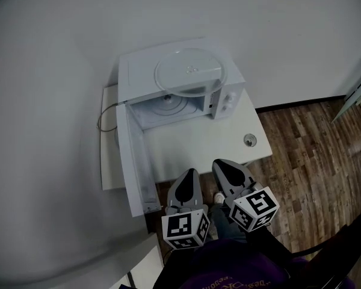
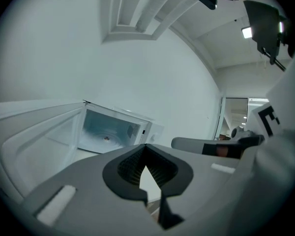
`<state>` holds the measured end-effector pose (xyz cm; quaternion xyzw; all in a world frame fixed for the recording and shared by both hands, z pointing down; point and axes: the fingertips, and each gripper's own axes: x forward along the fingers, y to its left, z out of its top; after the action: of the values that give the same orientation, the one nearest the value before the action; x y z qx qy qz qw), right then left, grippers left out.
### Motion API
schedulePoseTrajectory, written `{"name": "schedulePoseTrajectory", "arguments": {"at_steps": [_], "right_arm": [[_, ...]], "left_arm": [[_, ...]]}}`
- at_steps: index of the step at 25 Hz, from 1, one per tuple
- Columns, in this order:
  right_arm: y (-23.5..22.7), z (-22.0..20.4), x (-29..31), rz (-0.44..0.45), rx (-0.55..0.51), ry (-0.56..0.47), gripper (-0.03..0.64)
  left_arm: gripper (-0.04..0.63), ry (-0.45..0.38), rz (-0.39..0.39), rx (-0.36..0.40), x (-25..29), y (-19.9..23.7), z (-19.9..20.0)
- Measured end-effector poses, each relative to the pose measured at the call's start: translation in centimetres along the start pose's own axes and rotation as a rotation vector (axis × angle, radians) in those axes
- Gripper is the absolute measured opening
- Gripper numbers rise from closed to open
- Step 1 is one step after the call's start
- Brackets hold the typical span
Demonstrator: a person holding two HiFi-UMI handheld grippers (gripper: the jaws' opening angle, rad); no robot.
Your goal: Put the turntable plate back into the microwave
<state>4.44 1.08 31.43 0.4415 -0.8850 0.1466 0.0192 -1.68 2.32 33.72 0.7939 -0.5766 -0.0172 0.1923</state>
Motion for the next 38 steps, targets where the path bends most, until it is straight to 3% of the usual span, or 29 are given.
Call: {"name": "schedulePoseTrajectory", "arguments": {"at_steps": [4, 20, 30, 33, 37, 38], "right_arm": [[-1.8, 0.8, 1.7, 0.030, 0.002, 0.004, 0.012], [-8.7, 4.1, 7.9, 0.126, 0.030, 0.016, 0.012], [-11.5, 5.1, 10.1, 0.184, 0.076, 0.038, 0.014], [-11.7, 5.2, 10.7, 0.244, 0.095, 0.050, 0.075], [-12.0, 5.3, 11.0, 0.283, 0.094, 0.064, 0.092], [-12.1, 5.4, 11.1, 0.285, 0.095, 0.063, 0.094]], "left_arm": [[0.005, -0.023, 0.016, -0.053, 2.2, 0.4, 0.9], [0.005, -0.072, 0.108, -0.014, 10.8, 0.9, 4.1], [0.005, -0.110, 0.179, -0.031, 13.9, 1.0, 5.0], [0.005, -0.125, 0.180, -0.039, 14.9, 0.6, 5.3], [0.007, -0.140, 0.183, -0.053, 15.7, 0.1, 5.3], [0.041, -0.151, 0.175, -0.068, 16.0, 0.0, 5.4]]}}
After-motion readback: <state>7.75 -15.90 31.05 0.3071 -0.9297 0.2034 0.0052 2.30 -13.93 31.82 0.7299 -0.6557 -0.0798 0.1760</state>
